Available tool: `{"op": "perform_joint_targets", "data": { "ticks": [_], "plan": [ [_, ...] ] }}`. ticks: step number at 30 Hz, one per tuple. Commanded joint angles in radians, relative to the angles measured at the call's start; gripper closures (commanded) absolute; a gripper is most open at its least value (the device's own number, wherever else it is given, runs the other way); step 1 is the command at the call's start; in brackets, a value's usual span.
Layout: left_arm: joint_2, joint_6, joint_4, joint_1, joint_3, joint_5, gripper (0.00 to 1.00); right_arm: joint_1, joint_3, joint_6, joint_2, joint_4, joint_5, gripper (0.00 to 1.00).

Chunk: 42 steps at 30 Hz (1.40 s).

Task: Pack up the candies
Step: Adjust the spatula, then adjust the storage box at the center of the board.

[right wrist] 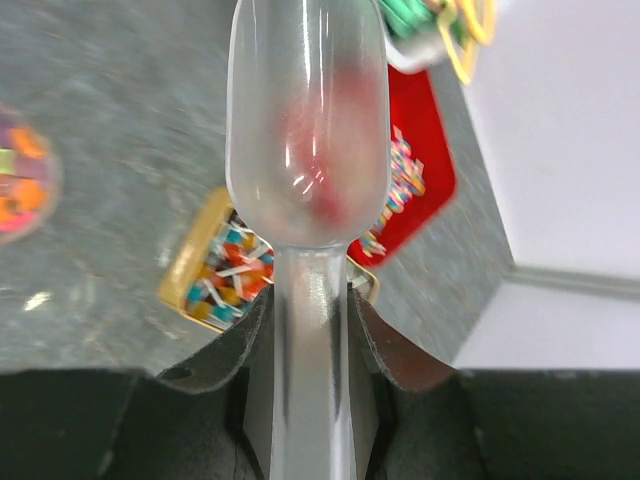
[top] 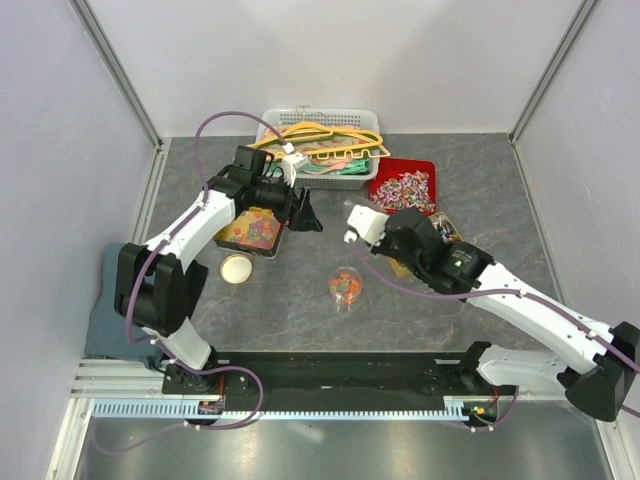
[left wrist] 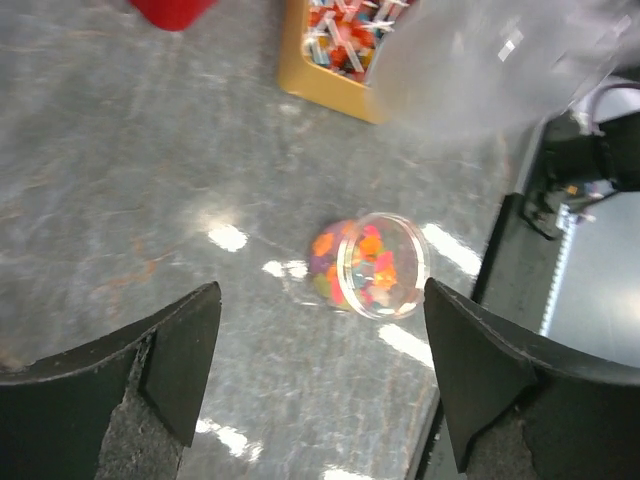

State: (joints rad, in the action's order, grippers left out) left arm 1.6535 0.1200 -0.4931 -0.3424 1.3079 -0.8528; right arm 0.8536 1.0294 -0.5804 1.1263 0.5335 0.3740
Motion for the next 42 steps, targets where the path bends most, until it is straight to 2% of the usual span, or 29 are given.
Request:
{"op": "perform_joint_targets", "data": {
  "ticks": [1, 6, 11, 16, 21, 27, 36, 42],
  "plan": [
    [-0.008, 0.007, -0.013, -0.006, 0.059, 0.147, 0.11, -0.077, -0.038, -0.004, -0.078, -0.078, 0.115, 1.0],
    [0.078, -0.032, -0.01, -0.044, 0.117, 0.276, 0.11, -0.192, -0.107, 0.019, -0.175, -0.095, 0.172, 1.0],
    [0.184, -0.085, -0.018, -0.132, 0.188, 0.376, 0.11, -0.272, -0.184, 0.06, -0.261, -0.122, 0.221, 1.0],
    [0.285, -0.109, -0.047, -0.225, 0.296, 0.406, 0.11, -0.359, -0.244, 0.083, -0.353, -0.144, 0.223, 1.0],
    [0.388, -0.14, -0.085, -0.329, 0.402, 0.443, 0.11, -0.383, -0.299, 0.1, -0.404, -0.15, 0.224, 1.0],
    [0.5, -0.203, -0.136, -0.389, 0.549, 0.529, 0.11, -0.404, -0.318, 0.111, -0.447, -0.152, 0.221, 1.0],
    [0.595, -0.253, -0.165, -0.455, 0.622, 0.685, 0.11, -0.445, -0.335, 0.129, -0.525, -0.158, 0.23, 1.0],
    [0.634, -0.266, -0.176, -0.477, 0.669, 0.673, 0.11, -0.465, -0.348, 0.143, -0.55, -0.156, 0.2, 1.0]
  ]
}}
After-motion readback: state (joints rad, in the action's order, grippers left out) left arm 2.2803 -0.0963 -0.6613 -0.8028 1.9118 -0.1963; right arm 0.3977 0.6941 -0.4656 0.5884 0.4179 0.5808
